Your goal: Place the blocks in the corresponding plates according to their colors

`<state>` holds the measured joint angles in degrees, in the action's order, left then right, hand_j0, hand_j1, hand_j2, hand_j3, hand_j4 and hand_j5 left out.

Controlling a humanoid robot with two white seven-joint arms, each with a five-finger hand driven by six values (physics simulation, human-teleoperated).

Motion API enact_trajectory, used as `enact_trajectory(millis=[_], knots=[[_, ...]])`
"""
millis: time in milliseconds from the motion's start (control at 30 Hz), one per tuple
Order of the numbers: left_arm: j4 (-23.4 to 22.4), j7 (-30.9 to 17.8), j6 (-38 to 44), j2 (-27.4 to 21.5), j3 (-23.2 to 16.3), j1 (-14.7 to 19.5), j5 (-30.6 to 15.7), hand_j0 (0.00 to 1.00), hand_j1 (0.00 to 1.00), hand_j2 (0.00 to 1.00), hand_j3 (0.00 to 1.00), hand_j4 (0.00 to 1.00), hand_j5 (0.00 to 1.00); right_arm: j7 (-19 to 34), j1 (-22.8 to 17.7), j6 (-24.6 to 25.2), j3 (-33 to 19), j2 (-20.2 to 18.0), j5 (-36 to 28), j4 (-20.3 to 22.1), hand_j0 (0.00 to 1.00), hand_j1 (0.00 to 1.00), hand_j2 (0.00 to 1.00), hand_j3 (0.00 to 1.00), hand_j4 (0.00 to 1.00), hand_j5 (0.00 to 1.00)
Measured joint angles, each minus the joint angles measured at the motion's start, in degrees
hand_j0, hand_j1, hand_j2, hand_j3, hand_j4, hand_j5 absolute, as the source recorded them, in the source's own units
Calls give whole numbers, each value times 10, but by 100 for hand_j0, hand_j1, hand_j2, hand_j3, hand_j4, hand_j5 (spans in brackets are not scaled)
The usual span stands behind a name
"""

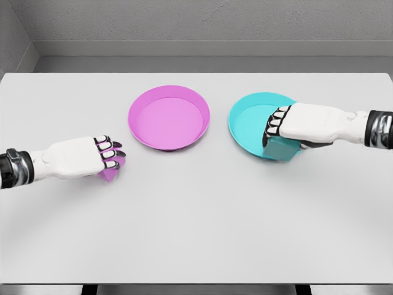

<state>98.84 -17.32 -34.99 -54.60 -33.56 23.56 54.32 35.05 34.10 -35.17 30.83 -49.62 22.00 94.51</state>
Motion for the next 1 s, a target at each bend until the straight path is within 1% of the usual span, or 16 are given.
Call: enact_trajectory(millis=[100,233,300,400,500,633,733,800,833,867,900,933,1000], knots=[[-1,0,-1,3,1,8,-6,37,37,37,37,37,37,0,14,0,3,13,1,-28,54,54,54,54,54,54],[-10,3,-1,10,3,36,-17,37,37,37,37,37,37,0,55,0,21,36,1,-61,54,54,54,54,54,54],[-20,3,-1,21,2,59,-22,38,38,38,38,38,38,0,84,0,37,52,2,-91,54,54,54,54,54,54],[-35,2,-1,41,2,89,-27,38,38,38,38,38,38,0,113,0,63,82,5,-147,54,54,54,54,54,54],[-52,1,-1,69,-1,114,-32,38,38,38,38,38,38,0,126,0,82,106,8,-193,54,54,54,54,54,54],[-81,-1,-1,115,-5,141,-29,38,38,38,38,38,38,0,142,0,92,128,10,-245,54,54,54,54,54,54],[-93,-2,-1,148,-7,145,-24,39,39,39,39,39,39,0,149,0,95,139,16,-284,54,54,54,54,54,54],[-99,-3,-1,169,-9,149,-18,39,39,39,39,39,39,0,150,0,96,144,19,-299,54,54,54,54,54,54],[-102,-3,-1,177,-11,158,-16,39,39,39,39,39,39,0,150,0,96,146,20,-304,68,68,68,68,68,68],[-107,-3,-1,187,-15,168,-14,39,39,39,39,39,39,0,149,0,96,147,20,-308,94,94,94,94,94,94],[-114,-3,-1,196,-20,175,-13,39,39,39,39,39,39,0,149,0,96,148,20,-309,100,100,100,100,100,100],[-120,-3,-1,203,-26,177,-11,39,39,39,39,39,39,0,149,0,96,149,20,-310,100,100,100,100,100,100],[-132,-3,-1,215,-42,197,-9,40,40,40,40,40,40,0,149,0,96,149,20,-311,100,100,100,100,100,100]])
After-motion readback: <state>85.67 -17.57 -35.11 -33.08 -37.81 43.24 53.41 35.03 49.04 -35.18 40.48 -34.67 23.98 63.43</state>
